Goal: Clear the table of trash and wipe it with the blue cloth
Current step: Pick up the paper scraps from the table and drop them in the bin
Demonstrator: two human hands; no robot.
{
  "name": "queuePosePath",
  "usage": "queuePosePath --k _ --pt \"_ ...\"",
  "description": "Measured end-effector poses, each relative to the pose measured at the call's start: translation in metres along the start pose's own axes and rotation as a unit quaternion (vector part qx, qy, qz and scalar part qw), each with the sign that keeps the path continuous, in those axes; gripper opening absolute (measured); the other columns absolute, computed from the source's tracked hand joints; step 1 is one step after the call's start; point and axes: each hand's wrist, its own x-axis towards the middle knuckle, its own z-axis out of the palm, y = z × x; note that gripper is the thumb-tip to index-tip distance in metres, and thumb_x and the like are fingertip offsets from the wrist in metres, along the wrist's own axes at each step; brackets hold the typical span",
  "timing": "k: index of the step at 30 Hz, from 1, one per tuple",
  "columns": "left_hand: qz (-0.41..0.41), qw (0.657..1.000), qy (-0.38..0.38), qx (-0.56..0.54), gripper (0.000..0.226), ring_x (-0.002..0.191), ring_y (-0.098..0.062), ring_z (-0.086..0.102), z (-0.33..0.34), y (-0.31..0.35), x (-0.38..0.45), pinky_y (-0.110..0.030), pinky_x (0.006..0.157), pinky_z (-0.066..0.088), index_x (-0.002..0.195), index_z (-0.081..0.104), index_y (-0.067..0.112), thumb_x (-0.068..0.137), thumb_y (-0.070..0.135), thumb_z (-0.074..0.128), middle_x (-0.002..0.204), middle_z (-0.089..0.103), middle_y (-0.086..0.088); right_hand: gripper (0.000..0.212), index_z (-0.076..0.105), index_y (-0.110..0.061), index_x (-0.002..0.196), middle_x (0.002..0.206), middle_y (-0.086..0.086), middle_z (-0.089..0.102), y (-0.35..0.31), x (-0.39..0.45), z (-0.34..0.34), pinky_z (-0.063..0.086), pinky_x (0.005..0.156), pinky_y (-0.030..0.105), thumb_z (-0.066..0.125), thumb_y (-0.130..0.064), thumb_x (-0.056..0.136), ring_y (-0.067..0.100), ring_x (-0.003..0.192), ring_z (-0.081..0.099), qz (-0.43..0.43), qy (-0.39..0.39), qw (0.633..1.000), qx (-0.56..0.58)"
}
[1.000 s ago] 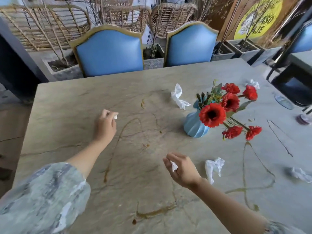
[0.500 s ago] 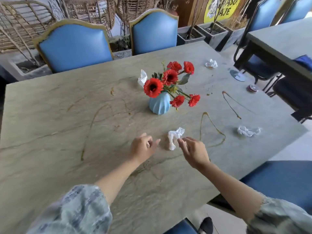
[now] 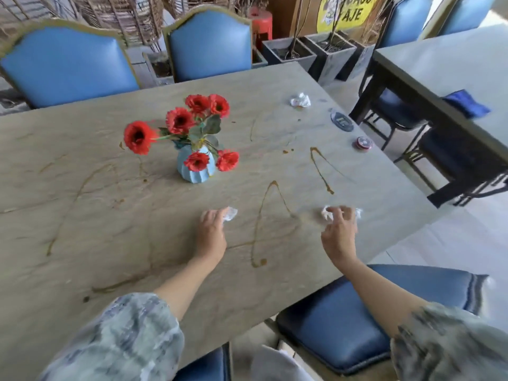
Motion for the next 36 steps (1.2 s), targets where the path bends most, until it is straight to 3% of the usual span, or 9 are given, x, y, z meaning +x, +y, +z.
queuePosePath --k 4,7,12,16,21,24,28,33,36 --pt "-0.075 0.996 0.046 -0.001 0.040 0.083 -0.039 0.055 0.004 0.018 0.010 -0.035 0.075 0.032 0.105 0.065 0.008 0.072 -0.012 0.056 0.091 0.061 -0.018 0.056 0.038 -0.020 0.132 0.156 0.017 0.001 0.014 0.022 0.011 0.003 0.112 0.056 0.046 0.001 0.081 0.034 0.143 -0.004 0.212 -0.038 0.976 -0.006" --pt "-0.087 0.992 0.078 -0.038 0.027 0.083 -0.034 0.054 0.007 0.036 0.011 -0.033 0.077 0.036 0.100 0.067 0.007 0.079 -0.001 0.052 0.085 0.062 -0.015 0.038 0.040 -0.014 0.129 0.156 0.025 -0.009 0.021 0.028 0.028 -0.012 0.112 0.056 0.037 -0.004 0.092 0.037 0.143 -0.016 0.145 -0.086 0.986 0.000" --pt "-0.131 0.981 0.122 -0.078 0.026 0.072 -0.021 0.052 0.001 0.070 0.002 -0.034 0.071 0.042 0.061 0.065 0.008 0.081 0.022 0.074 0.065 0.055 -0.013 0.014 0.055 0.000 0.098 0.142 0.029 0.028 0.041 0.028 0.037 0.009 0.115 0.049 0.052 -0.014 0.095 0.041 0.140 0.011 0.018 -0.053 0.995 0.079" --pt "-0.170 0.973 0.122 -0.100 0.030 0.073 -0.026 0.056 -0.006 0.090 -0.008 -0.025 0.071 0.039 0.058 0.060 0.006 0.070 0.019 0.083 0.071 0.055 -0.014 0.021 0.054 0.005 0.098 0.115 0.022 0.045 0.039 0.035 0.016 0.037 0.089 0.030 0.046 0.016 0.082 0.035 0.104 0.046 0.094 0.010 0.981 0.172" --pt "-0.183 0.956 0.106 -0.204 0.016 0.065 -0.022 0.068 -0.021 0.110 -0.007 -0.027 0.061 0.048 0.098 0.047 0.013 0.090 0.002 0.056 0.087 0.063 -0.007 0.025 0.053 0.004 0.099 0.108 0.020 0.046 0.018 0.045 -0.024 0.030 0.076 0.016 0.040 0.018 0.082 0.024 0.088 0.044 0.066 0.032 0.977 0.199" --pt "-0.170 0.957 0.066 -0.225 0.032 0.063 -0.010 0.068 -0.029 0.119 -0.003 -0.029 0.063 0.054 0.114 0.048 0.013 0.089 -0.006 0.048 0.092 0.063 -0.002 0.044 0.057 -0.001 0.106 0.110 0.016 0.050 0.013 0.044 -0.040 0.038 0.086 0.027 0.040 0.022 0.074 0.030 0.102 0.047 -0.070 0.007 0.983 0.171" --pt "-0.118 0.967 0.003 -0.228 0.024 0.059 -0.001 0.066 -0.031 0.143 0.003 -0.027 0.055 0.056 0.104 0.061 0.016 0.091 -0.003 0.051 0.087 0.068 -0.006 0.047 0.065 -0.006 0.108 0.110 0.015 0.061 0.017 0.043 -0.060 0.048 0.087 0.037 0.042 0.018 0.074 0.031 0.102 0.055 -0.236 -0.081 0.961 0.124" --pt "-0.074 0.976 -0.058 -0.197 0.007 0.043 -0.005 0.062 -0.022 0.198 0.011 -0.018 0.046 0.046 0.085 0.066 0.024 0.090 0.021 0.063 0.068 0.069 -0.004 0.017 0.056 -0.009 0.068 0.074 0.005 0.056 0.033 0.044 -0.104 0.040 0.059 0.030 0.041 -0.004 0.072 0.026 0.065 0.053 -0.267 -0.100 0.946 0.157" --pt "-0.043 0.985 -0.076 -0.152 0.016 0.042 -0.007 0.058 -0.010 0.236 0.021 -0.026 0.052 0.046 0.073 0.064 0.028 0.089 0.030 0.064 0.058 0.067 -0.005 0.023 0.044 -0.008 0.060 0.064 0.006 0.046 0.053 0.056 -0.134 0.039 0.054 0.038 0.041 -0.018 0.079 0.021 0.058 0.045 -0.259 -0.070 0.944 0.191"
